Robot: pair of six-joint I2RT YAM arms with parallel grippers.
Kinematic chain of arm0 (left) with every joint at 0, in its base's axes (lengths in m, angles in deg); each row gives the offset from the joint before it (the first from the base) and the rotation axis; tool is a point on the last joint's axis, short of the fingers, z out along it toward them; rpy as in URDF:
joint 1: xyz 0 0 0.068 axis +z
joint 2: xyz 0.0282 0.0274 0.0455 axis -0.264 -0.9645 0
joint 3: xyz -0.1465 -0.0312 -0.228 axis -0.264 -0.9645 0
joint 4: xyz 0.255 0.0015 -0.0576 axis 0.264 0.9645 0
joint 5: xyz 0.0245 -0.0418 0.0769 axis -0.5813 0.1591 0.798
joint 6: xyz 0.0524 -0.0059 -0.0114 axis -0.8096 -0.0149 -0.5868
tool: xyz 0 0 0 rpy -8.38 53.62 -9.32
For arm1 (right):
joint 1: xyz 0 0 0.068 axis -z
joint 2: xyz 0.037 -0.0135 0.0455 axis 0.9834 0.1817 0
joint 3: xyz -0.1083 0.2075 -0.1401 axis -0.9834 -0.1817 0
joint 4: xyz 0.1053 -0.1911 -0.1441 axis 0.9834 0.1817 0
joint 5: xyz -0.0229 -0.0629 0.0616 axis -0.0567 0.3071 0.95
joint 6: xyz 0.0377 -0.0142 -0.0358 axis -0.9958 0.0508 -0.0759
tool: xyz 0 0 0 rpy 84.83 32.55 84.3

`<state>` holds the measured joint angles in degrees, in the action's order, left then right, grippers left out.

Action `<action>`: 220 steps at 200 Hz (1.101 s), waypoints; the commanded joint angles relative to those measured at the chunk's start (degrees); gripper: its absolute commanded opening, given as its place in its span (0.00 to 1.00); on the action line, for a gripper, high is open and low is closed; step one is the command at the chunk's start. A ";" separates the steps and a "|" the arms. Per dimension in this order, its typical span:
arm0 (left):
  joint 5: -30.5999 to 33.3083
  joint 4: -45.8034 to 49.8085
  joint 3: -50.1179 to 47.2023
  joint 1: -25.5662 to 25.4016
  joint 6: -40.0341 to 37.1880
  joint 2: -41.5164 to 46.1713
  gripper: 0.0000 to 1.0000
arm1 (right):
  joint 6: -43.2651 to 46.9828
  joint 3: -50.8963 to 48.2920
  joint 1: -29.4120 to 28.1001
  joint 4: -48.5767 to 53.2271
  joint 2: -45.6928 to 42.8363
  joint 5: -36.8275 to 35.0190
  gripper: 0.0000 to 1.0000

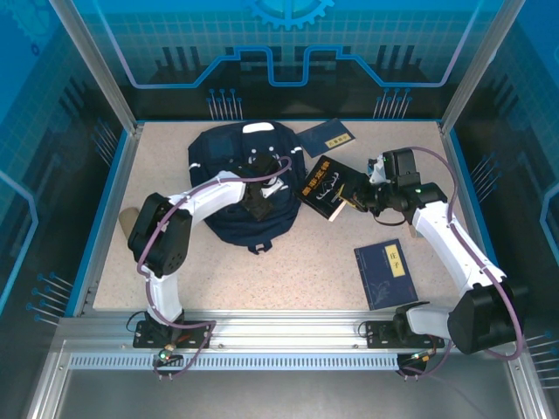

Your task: Pack books, pencil case, and school supplies into a backpack

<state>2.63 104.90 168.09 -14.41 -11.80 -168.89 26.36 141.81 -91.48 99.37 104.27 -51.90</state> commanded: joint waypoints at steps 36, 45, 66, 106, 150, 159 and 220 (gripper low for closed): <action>2.65 0.81 3.10 -0.15 0.31 -1.05 0.30 | -0.29 0.28 -0.05 -2.58 -2.47 0.73 0.02; 3.02 -0.33 2.54 -0.18 0.50 0.51 0.26 | -0.28 0.27 -0.08 -2.39 -2.60 0.43 0.02; 4.17 -3.91 0.77 -0.30 1.36 5.65 0.17 | 0.00 0.42 -0.03 -1.49 -3.29 -0.74 0.02; 6.53 -11.74 -1.36 -0.76 4.56 15.92 0.06 | 0.24 0.55 0.14 0.83 -6.40 -4.92 0.02; 12.67 -16.85 0.89 -1.55 10.61 19.69 0.00 | 1.00 -0.09 -0.53 0.40 -6.57 -0.62 0.03; 12.58 -17.78 1.33 -1.89 11.16 20.08 0.00 | 0.43 -0.66 -0.89 -0.93 -6.11 1.94 0.03; 11.32 -19.53 7.08 -4.31 12.93 18.97 0.00 | -6.14 -3.94 -6.04 -14.09 -4.13 10.67 0.03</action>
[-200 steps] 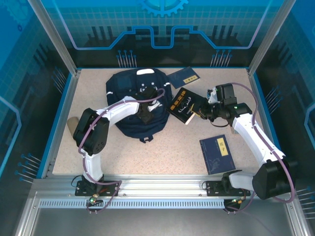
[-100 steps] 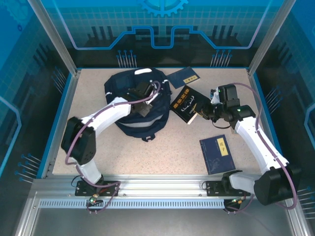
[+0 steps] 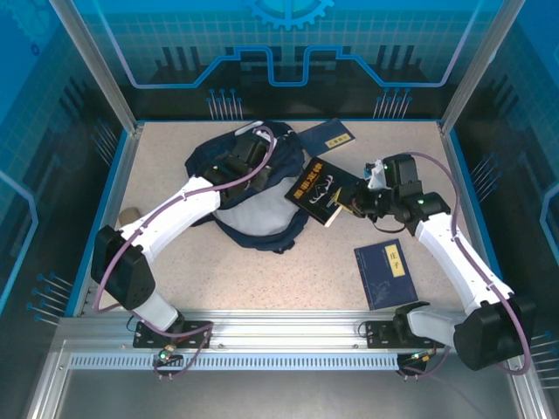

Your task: Pack books, pencil case, and school supplies into a backpack

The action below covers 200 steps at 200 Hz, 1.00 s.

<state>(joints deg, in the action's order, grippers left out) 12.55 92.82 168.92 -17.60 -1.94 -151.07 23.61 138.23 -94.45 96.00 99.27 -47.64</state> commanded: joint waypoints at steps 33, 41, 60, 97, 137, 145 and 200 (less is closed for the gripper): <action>1.86 -6.59 8.01 -1.77 5.94 1.62 0.00 | -11.86 -3.93 -6.29 -24.61 5.17 6.82 0.02; 1.61 -6.45 8.24 -1.74 6.62 1.95 0.00 | -13.51 -4.58 -6.65 -28.26 6.21 6.19 0.02; 0.27 -5.75 9.05 -1.73 7.93 2.64 0.00 | -16.96 -4.35 -7.70 -37.02 10.24 5.32 0.01; -1.37 -3.92 10.49 -1.82 8.57 2.77 0.00 | -18.99 -0.10 -10.04 -43.97 17.41 1.10 0.00; -0.94 -3.86 11.27 -1.81 9.69 2.47 0.00 | -23.87 3.06 -11.95 -50.48 26.49 -6.04 0.01; -0.89 -3.84 11.67 -1.88 9.84 2.36 0.00 | -24.90 3.77 -12.13 -52.50 28.73 -6.71 0.01; -0.80 -3.41 12.51 -1.83 10.59 1.97 0.00 | -27.81 15.09 -14.82 -53.76 44.37 -9.50 0.03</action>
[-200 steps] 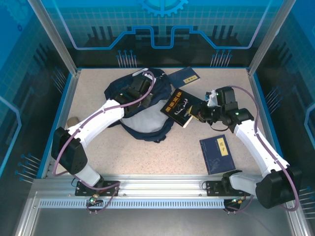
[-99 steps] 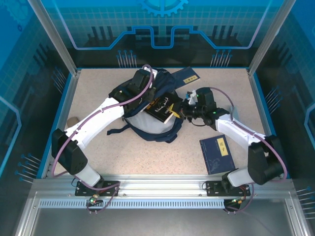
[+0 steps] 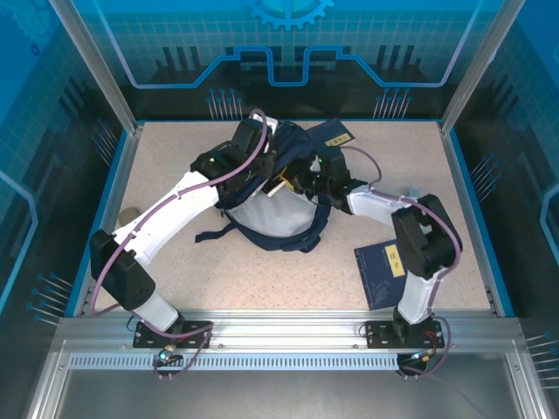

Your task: Pack books, pencil case, and school supplies into a backpack

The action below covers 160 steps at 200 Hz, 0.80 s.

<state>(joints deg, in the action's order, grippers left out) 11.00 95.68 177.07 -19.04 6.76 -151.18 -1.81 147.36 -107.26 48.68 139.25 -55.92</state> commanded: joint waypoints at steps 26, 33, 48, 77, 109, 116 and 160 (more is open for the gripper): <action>1.26 -5.84 4.18 -0.39 2.07 2.33 0.00 | -5.23 12.39 -3.64 -3.83 11.17 1.79 0.17; 1.51 -5.68 4.10 -0.38 2.14 2.42 0.00 | -5.31 13.00 -3.90 -3.18 11.78 2.32 0.28; 2.10 -5.43 3.62 -0.31 1.85 2.68 0.00 | -4.12 11.97 -4.09 -1.23 10.48 2.57 0.47; 2.95 -5.49 1.98 0.29 1.52 2.84 0.00 | -0.49 5.99 -2.60 5.64 3.38 3.77 0.57; 2.99 -7.16 -1.77 1.86 2.68 3.60 0.00 | 2.85 -3.67 -1.06 10.97 -6.13 6.51 0.52; 2.90 -7.38 -2.81 2.39 3.14 3.91 0.00 | 4.02 -5.60 -0.89 12.50 -8.37 6.80 0.51; 2.99 -9.47 -13.12 4.62 5.42 9.30 0.00 | 19.87 -10.86 0.80 35.59 -23.06 -3.28 0.50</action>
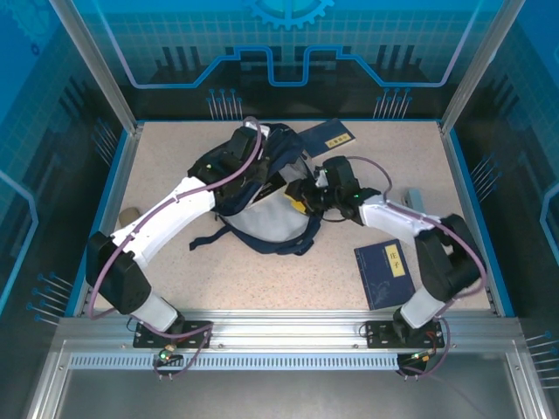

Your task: Pack books, pencil case, and school supplies into a backpack

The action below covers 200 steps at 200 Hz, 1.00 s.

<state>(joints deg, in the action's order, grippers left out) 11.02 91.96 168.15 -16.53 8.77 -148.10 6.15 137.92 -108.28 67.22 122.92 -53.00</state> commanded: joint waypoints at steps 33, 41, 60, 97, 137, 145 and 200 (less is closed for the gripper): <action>-0.40 -5.10 -13.23 2.46 4.31 11.88 0.00 | 24.03 1.20 5.66 37.08 -12.48 -21.35 0.65; -1.39 -4.92 -15.40 2.44 4.44 13.13 0.00 | 26.17 1.57 6.10 40.57 -12.82 -24.63 0.67; -5.30 -5.23 -20.85 2.42 4.54 15.97 0.00 | 29.06 0.97 7.61 45.98 -12.46 -29.82 0.71; -11.20 -8.11 -28.29 2.38 9.13 21.00 0.62 | 29.32 -3.68 10.75 47.50 -11.27 -31.50 0.74; -12.49 -12.34 -31.33 2.34 14.49 24.59 0.92 | 26.95 -8.16 11.61 45.93 -7.80 -28.87 0.75; -12.52 -12.52 -31.21 2.41 14.97 24.58 0.93 | 26.52 -8.91 11.54 45.49 -7.08 -28.14 0.75; -11.15 -13.26 -31.79 2.39 16.48 23.43 0.99 | 24.19 -11.78 11.44 42.11 -4.96 -23.60 0.74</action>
<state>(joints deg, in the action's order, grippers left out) -0.01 80.95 137.35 -14.47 23.37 -124.39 32.18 127.21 -97.47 110.89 116.95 -79.53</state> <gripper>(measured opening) 0.979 0.749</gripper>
